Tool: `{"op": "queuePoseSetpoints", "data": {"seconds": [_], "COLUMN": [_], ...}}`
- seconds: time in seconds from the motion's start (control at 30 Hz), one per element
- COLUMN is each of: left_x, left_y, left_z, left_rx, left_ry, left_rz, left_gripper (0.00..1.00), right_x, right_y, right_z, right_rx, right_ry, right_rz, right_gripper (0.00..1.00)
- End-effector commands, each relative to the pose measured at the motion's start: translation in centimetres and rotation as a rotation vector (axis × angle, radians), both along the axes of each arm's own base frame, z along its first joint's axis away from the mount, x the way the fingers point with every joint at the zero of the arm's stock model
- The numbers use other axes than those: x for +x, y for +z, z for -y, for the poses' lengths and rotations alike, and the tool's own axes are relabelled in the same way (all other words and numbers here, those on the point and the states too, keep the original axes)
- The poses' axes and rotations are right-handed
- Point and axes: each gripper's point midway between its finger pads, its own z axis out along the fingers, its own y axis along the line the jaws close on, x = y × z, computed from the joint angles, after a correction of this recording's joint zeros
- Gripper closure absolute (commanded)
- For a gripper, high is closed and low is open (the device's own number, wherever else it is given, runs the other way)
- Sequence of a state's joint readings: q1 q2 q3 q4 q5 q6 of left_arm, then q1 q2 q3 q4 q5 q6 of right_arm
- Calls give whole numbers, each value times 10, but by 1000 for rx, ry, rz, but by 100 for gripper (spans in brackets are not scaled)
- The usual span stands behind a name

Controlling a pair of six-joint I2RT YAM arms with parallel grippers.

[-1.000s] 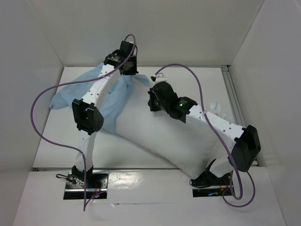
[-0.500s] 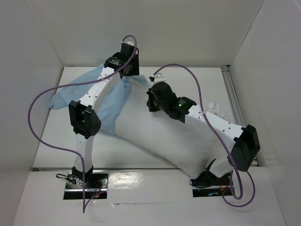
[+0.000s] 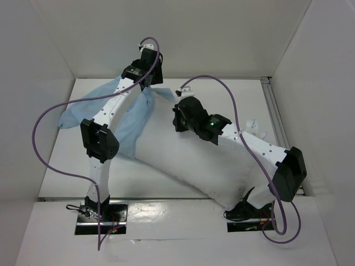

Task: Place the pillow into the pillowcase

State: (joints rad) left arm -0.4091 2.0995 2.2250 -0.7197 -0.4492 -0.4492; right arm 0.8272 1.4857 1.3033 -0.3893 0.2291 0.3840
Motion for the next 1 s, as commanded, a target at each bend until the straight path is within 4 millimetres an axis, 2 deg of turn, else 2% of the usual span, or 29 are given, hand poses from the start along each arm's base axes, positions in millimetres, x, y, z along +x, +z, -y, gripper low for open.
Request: {"op": "queuePoseSetpoints", "data": {"seconds": [0.0,0.07,0.2,0.4,0.6,0.7,0.83,0.87,0.97], "left_x": [11,11,11,11,13,12,12,13,11], "left_y": [-7,-7,-21,-22,-41,-44,-52,-48,-45], "left_z": [-2,-1,-2,-11,-16,-18,-8,-8,-3], "left_rx": [2,-7,6,40,90,100,82,79,57], "left_ry": [27,33,34,74,84,90,32,32,9], "left_rz": [-5,-5,-33,-27,-58,-64,-91,-83,-82], "left_gripper": [28,29,31,31,29,29,45,58,87], "right_x": [0,0,0,0,2,1,1,1,1], "right_y": [30,30,26,26,27,25,25,25,25], "right_z": [-17,-17,-15,-15,-17,-16,-16,-16,-16], "right_rx": [66,66,56,56,51,44,44,44,44], "right_ry": [33,33,25,25,30,30,30,30,30], "right_rz": [53,53,51,51,56,50,50,50,50], "right_gripper": [100,100,100,100,100,100,100,100,100]}}
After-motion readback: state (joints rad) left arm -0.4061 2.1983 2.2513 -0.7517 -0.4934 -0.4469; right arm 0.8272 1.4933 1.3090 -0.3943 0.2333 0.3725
